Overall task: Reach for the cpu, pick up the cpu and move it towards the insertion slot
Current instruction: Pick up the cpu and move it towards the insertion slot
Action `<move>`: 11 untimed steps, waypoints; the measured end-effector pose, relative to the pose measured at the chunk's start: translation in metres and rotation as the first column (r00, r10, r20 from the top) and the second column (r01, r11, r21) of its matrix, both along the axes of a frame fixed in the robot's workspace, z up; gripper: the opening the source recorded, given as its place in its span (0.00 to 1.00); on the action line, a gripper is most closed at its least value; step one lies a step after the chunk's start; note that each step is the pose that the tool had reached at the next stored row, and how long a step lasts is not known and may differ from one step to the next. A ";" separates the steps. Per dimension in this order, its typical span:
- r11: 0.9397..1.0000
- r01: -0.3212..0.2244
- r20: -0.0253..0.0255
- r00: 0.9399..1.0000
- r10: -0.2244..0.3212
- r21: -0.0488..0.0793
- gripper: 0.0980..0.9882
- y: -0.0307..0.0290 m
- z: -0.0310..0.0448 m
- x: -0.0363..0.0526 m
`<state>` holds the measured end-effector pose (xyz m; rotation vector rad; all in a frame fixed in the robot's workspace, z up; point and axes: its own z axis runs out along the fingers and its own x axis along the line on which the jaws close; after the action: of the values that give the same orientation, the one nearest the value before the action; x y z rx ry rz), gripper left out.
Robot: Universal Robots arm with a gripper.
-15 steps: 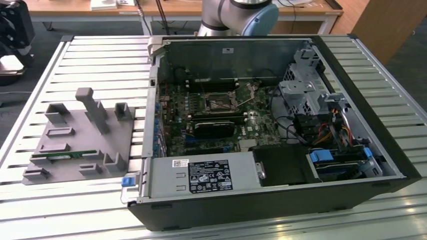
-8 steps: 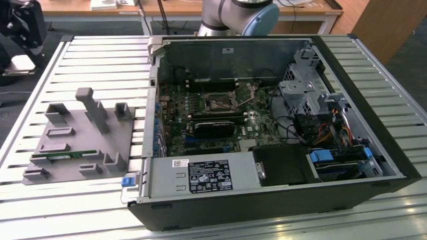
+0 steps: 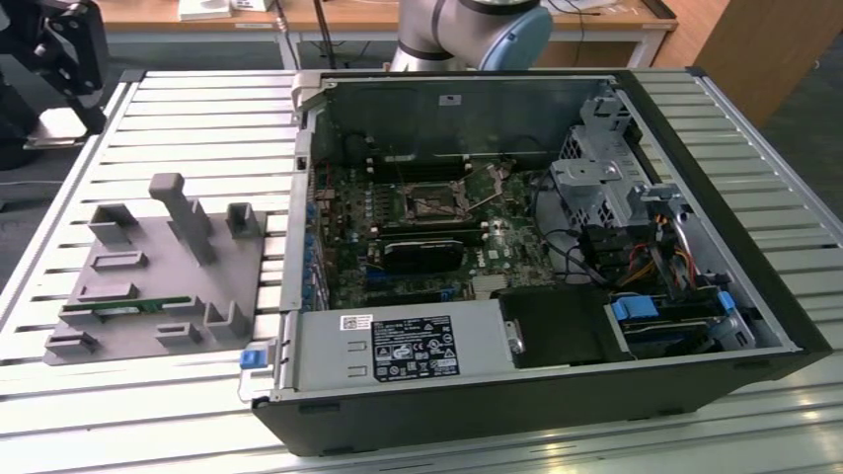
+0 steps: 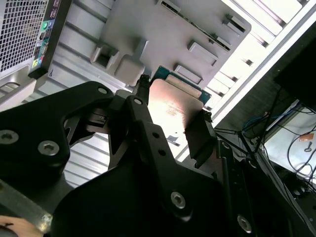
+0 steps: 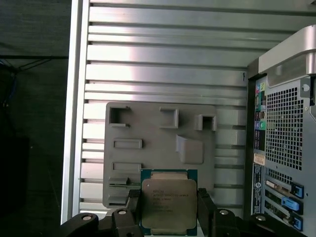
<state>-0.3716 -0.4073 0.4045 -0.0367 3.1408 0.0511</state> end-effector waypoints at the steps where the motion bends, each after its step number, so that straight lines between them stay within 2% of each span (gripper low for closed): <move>1: 1.000 0.000 0.000 1.000 0.000 0.000 0.50 0.0000 0.0000 0.0014; 11: 1.000 0.000 0.000 1.000 0.000 0.000 0.50 0.0000 0.0000 0.0131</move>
<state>-0.3585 -0.4073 0.4045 -0.0368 3.1407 0.0511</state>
